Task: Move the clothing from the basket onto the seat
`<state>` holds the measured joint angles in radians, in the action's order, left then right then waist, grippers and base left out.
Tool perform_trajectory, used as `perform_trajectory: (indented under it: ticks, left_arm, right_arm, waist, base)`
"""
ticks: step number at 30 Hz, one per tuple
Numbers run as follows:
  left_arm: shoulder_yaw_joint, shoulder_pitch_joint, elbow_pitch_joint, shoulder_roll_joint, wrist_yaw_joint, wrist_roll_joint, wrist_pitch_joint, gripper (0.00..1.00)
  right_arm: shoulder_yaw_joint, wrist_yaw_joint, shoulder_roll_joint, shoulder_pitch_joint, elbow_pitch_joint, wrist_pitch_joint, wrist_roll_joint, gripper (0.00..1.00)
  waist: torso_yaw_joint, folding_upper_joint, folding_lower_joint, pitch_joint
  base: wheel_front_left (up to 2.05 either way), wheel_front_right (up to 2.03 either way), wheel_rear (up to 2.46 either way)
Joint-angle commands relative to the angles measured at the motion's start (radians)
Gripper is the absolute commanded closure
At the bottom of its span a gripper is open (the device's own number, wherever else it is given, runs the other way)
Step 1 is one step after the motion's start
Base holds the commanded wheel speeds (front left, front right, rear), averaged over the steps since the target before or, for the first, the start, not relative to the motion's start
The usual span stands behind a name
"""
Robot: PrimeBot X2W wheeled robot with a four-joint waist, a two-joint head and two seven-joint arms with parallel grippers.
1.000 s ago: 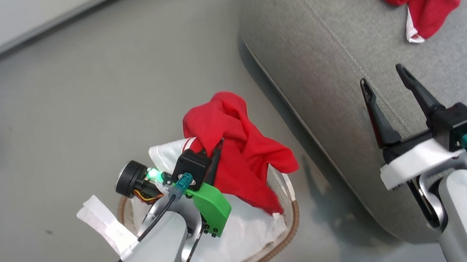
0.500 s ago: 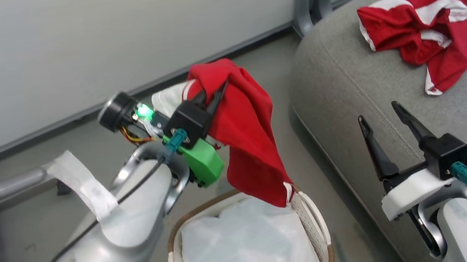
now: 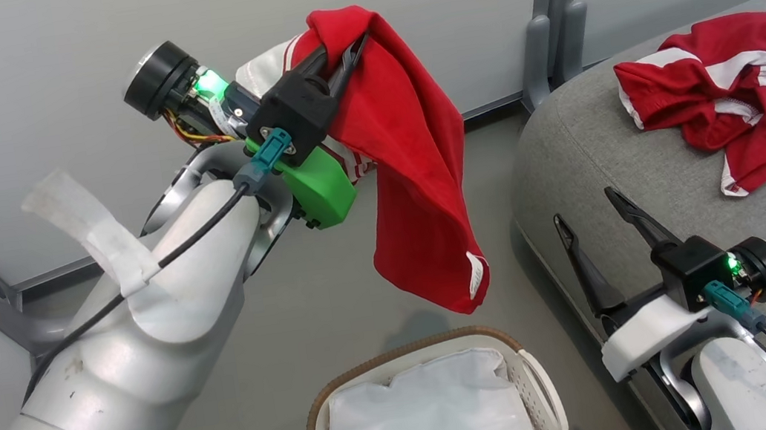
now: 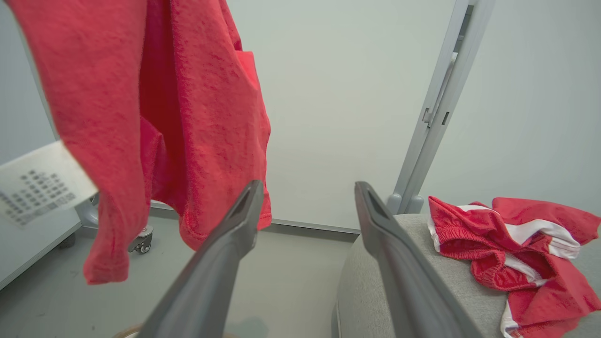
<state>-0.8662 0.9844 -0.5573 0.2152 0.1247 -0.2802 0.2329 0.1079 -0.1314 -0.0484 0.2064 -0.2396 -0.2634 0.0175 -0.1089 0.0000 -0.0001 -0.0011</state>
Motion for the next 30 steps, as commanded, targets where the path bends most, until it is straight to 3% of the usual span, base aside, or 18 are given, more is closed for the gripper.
perform_trajectory:
  ticks: [1,9,19,30]
  left_arm:
    - [0.000,0.020,0.000,0.003,0.004,-0.006,0.001,1.00]
    - [-0.026,0.041,0.007,-0.021,0.004,-0.017,0.007,1.00]
    - [-0.090,0.059,0.031,-0.062,0.006,-0.039,0.001,1.00]
    - [-0.152,0.025,0.100,-0.061,0.006,-0.071,0.008,1.00]
  right_arm:
    - [0.006,0.001,-0.004,0.014,-0.004,-0.002,-0.004,0.00]
    - [0.069,0.001,-0.004,0.083,-0.033,-0.002,0.003,0.00]
    - [0.149,0.001,-0.004,0.232,-0.154,-0.002,-0.007,0.00]
    - [0.146,0.001,-0.006,0.342,-0.266,-0.002,0.063,0.00]
  waist:
    - [0.000,0.0000,0.0001,-0.001]
    - [0.014,0.0000,0.0001,-0.005]
    - [0.076,0.0000,0.0001,-0.009]
    - [0.140,0.0000,0.0001,-0.009]
  base:
    - [0.00,0.00,0.00]
    - [0.00,0.00,0.00]
    - [0.00,0.00,0.00]
    - [0.00,0.00,0.00]
